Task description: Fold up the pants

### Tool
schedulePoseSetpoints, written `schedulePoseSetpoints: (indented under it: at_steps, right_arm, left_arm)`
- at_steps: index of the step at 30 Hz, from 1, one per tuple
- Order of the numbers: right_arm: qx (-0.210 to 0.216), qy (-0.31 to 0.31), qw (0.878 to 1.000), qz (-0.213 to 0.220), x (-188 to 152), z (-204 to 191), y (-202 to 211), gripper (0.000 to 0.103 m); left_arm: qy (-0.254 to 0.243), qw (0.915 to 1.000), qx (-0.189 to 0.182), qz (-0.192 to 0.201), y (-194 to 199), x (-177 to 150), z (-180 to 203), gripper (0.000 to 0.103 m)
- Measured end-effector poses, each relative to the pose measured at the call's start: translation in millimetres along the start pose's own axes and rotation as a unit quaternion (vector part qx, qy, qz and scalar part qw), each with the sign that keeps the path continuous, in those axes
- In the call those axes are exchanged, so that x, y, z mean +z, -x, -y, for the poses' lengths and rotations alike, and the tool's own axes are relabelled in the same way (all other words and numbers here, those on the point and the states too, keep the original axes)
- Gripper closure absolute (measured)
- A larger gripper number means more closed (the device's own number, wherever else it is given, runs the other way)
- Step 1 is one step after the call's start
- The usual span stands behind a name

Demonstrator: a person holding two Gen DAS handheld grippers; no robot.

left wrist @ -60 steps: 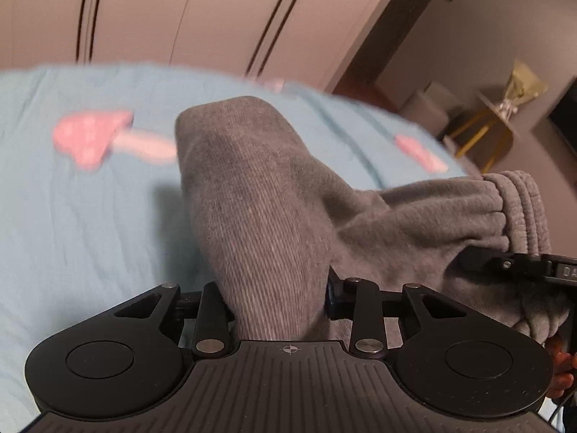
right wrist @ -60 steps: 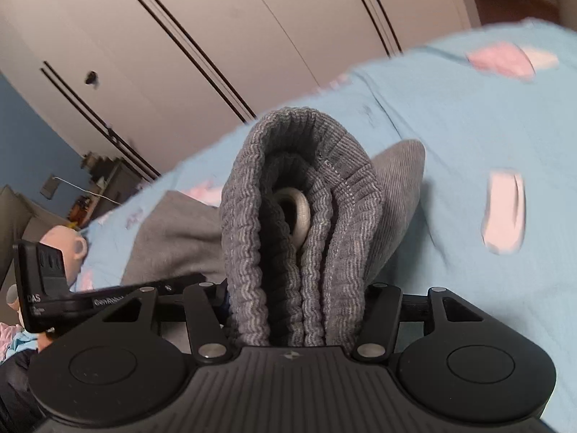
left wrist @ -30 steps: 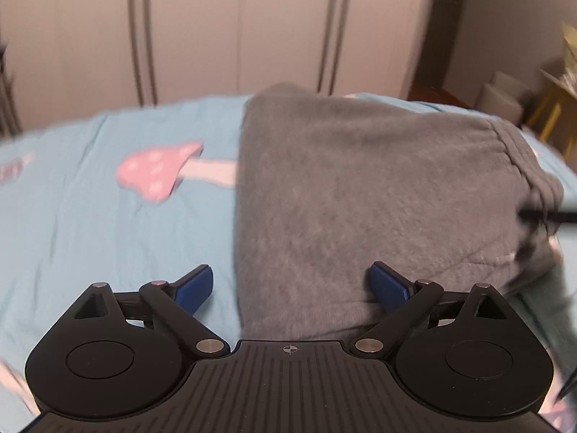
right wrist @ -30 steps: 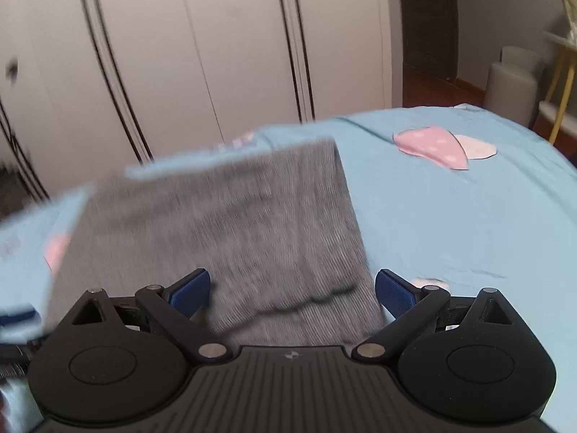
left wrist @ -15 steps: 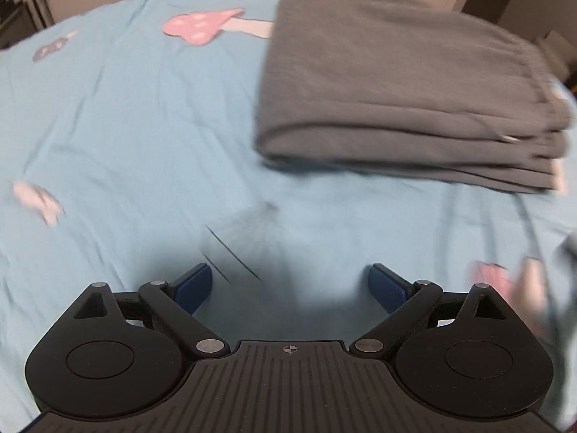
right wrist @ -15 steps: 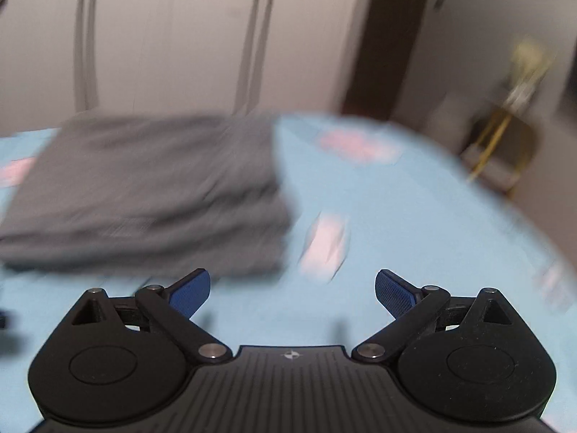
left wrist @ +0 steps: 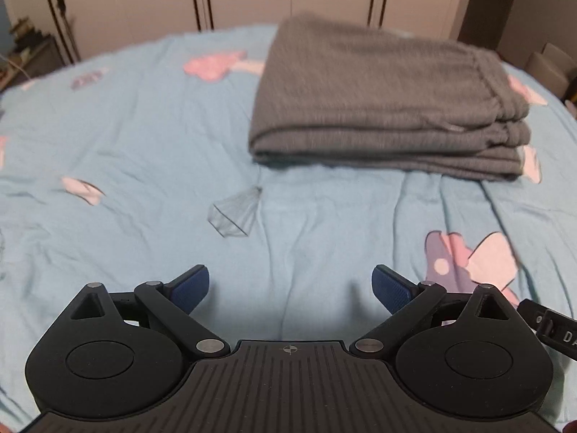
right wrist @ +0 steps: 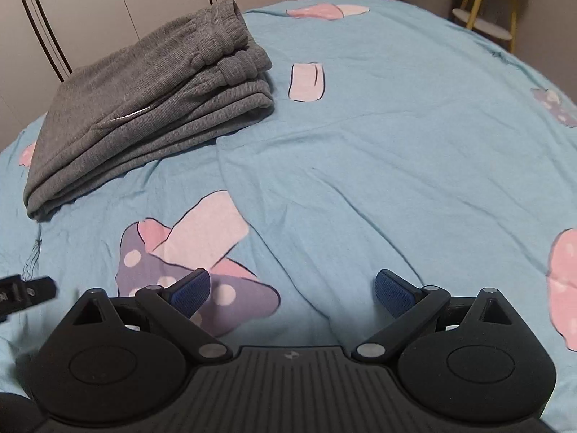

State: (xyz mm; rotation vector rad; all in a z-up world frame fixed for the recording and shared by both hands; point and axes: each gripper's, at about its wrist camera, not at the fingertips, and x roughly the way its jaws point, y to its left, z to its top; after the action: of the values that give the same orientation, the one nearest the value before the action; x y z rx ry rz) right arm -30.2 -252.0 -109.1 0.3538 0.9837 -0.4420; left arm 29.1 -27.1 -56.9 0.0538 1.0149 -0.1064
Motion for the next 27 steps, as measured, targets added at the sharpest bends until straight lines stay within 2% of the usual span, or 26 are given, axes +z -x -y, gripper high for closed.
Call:
schedulePoseSetpoints:
  at_steps: [4, 7, 9, 11, 14, 16, 18, 23, 27]
  right_arm:
    - [0.008, -0.001, 1.000, -0.005, -5, 0, 27, 0.005]
    - [0.002, 0.027, 0.999, -0.020, -8, -12, 38, 0.005]
    - [0.009, 0.053, 0.998, -0.023, -8, -21, 49, 0.005]
    - [0.028, 0.068, 0.997, -0.013, -5, -28, 63, 0.005]
    - [0.056, 0.076, 0.996, -0.007, 7, -39, 82, 0.005]
    - [0.069, 0.076, 0.995, -0.001, 16, -44, 94, 0.005]
    - [0.076, 0.075, 0.994, -0.002, 26, -49, 105, 0.005]
    - [0.069, 0.102, 0.992, -0.037, 52, -64, 124, 0.005]
    - [0.052, 0.113, 0.991, -0.048, 77, -74, 133, 0.005]
  left_arm:
    - [0.018, 0.9998, -0.008, 0.000, 28, 0, -12, 0.002]
    - [0.033, 0.9992, -0.022, 0.001, 42, 1, -21, 0.002]
    - [0.024, 0.9995, -0.019, 0.012, 54, 2, -21, 0.002]
    - [0.002, 1.0000, -0.007, 0.006, 64, 8, -18, 0.002]
    - [-0.043, 0.9990, 0.000, -0.009, 73, 17, -11, 0.002]
    - [-0.055, 0.9985, 0.001, -0.002, 82, 22, -11, 0.002]
    - [-0.051, 0.9987, 0.003, -0.001, 90, 29, -13, 0.002]
    - [-0.038, 0.9986, -0.033, -0.018, 100, 57, -11, 0.002]
    - [-0.035, 0.9989, -0.018, -0.024, 99, 85, -7, 0.002]
